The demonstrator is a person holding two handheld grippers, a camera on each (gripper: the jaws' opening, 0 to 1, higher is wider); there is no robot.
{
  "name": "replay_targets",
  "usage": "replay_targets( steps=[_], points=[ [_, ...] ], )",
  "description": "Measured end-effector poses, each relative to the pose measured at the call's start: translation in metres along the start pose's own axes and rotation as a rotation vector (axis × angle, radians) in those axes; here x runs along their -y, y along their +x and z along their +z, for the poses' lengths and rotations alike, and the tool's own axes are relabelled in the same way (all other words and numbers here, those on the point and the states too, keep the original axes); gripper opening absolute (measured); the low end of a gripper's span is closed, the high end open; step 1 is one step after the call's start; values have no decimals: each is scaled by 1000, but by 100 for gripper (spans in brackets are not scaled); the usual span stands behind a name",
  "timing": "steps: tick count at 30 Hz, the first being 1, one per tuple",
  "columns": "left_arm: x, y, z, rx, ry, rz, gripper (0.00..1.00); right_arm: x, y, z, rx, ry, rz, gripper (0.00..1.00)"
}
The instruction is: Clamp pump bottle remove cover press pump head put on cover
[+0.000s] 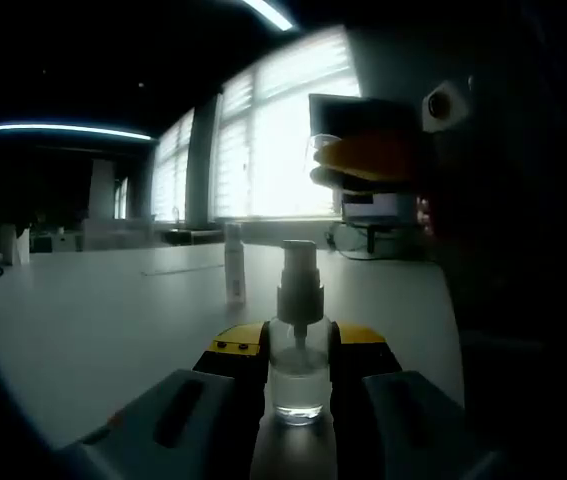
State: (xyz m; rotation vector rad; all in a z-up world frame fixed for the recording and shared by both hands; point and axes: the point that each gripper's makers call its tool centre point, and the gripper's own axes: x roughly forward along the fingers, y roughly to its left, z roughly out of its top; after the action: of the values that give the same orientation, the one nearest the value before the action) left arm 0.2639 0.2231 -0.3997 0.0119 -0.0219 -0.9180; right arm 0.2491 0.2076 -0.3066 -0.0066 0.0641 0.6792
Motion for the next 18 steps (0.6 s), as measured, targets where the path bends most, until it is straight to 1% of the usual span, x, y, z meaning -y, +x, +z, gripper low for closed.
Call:
replay_targets(
  steps=[10,18],
  points=[
    [1,0,0,0,1,0,15,-9,8,-6,-19,-9,25,10],
    [0,0,0,0,1,0,15,-9,10,-9,-30,-8,29,10]
  ],
)
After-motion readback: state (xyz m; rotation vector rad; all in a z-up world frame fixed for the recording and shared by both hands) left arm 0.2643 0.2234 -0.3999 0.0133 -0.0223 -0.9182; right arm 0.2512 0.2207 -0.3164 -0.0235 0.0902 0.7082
